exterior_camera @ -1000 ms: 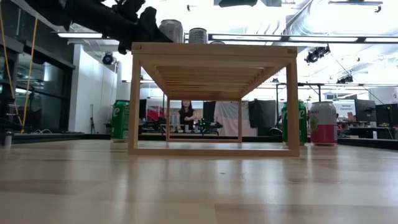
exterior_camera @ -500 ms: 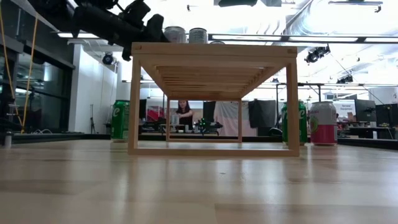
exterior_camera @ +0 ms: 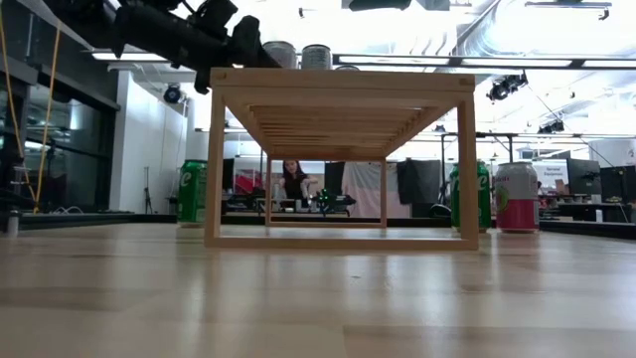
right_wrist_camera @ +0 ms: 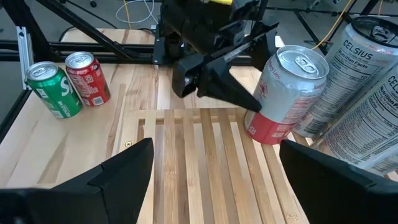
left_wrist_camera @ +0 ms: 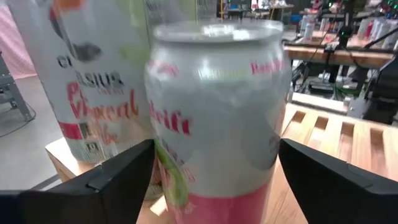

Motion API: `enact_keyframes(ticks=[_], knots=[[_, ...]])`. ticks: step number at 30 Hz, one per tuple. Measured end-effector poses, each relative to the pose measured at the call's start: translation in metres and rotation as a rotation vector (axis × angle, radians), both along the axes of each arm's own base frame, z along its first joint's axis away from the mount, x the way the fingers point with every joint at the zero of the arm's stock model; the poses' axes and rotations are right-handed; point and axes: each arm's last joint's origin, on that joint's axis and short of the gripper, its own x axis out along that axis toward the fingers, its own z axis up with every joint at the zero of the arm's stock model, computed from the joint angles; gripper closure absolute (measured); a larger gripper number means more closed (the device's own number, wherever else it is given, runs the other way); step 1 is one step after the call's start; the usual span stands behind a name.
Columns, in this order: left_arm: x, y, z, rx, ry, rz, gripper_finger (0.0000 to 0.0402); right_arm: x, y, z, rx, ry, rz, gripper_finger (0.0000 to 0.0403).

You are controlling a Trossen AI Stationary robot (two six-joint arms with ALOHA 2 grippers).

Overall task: Place canned beverage on shelf
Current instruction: Put the left white and pink soda can on the shelf, then put the white and pink soda can aligned with the other white and pink soda can on the shelf

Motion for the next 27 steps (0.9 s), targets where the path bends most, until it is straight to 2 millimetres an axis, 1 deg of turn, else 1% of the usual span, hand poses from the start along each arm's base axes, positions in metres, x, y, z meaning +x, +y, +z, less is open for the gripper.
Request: enact_keyframes(ticks=[8,14,17,21,24,27], knots=[[-0.009,-0.003,0.01,0.002,-0.01,-0.011,0.0067,0.0,0.0,0.0,0.002,0.0,-0.001,0.0068],[-0.023,-0.007,0.022,0.022,-0.008,-0.01,0.0067,0.0,0.0,0.0,0.002,0.0,-0.001,0.0068],[-0.035,-0.011,0.031,0.036,-0.01,-0.02,0.0067,0.0,0.0,0.0,0.003,0.0,-0.001,0.0068],[-0.056,-0.02,0.044,0.047,-0.02,-0.058,0.0067,-0.002,0.0,-0.003,0.002,0.032,-0.003,0.0068],[-0.073,-0.027,0.053,0.052,-0.039,-0.13,0.0067,-0.004,-0.001,-0.006,-0.003,0.076,-0.031,0.0068],[-0.088,-0.033,0.059,0.051,-0.065,-0.23,0.0067,-0.009,-0.001,-0.013,0.027,0.152,-0.068,0.0068]])
